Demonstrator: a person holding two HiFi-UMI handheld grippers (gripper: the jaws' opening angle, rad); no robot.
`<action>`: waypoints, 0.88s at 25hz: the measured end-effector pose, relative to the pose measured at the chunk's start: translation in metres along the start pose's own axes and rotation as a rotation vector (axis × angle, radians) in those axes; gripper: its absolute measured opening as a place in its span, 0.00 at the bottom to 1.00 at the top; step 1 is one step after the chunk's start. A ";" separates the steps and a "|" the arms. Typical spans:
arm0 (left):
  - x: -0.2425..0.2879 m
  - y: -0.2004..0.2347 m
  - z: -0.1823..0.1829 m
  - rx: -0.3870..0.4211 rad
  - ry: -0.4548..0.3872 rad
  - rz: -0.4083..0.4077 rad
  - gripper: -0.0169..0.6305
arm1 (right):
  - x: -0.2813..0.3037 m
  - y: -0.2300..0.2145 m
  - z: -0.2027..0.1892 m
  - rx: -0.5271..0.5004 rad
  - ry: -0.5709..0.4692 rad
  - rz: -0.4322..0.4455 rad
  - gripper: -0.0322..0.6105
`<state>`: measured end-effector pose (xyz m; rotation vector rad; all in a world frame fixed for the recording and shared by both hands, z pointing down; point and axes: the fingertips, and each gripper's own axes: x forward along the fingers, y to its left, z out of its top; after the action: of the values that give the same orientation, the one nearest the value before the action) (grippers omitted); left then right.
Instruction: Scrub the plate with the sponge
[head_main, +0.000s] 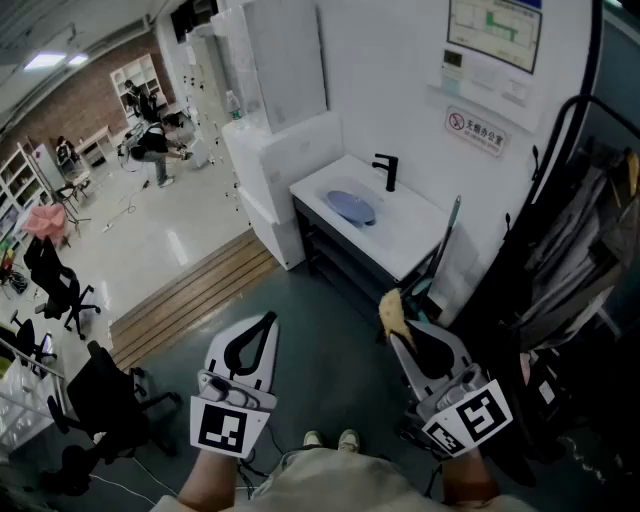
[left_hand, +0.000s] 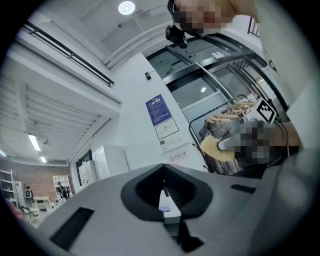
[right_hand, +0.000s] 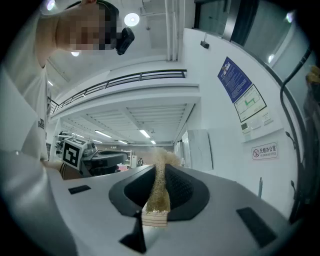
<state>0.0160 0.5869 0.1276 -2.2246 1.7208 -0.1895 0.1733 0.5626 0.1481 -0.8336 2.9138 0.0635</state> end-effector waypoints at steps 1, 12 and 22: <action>0.000 0.000 0.000 -0.004 0.002 -0.003 0.04 | 0.000 0.000 0.001 0.006 -0.007 0.000 0.15; 0.015 -0.003 -0.003 -0.011 0.008 -0.024 0.04 | 0.002 -0.017 0.005 0.042 -0.049 -0.014 0.16; 0.040 -0.008 -0.011 -0.032 0.013 -0.011 0.04 | 0.013 -0.036 -0.017 0.049 -0.004 0.000 0.16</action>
<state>0.0310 0.5481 0.1365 -2.2605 1.7309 -0.1810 0.1798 0.5245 0.1636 -0.8251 2.8984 -0.0067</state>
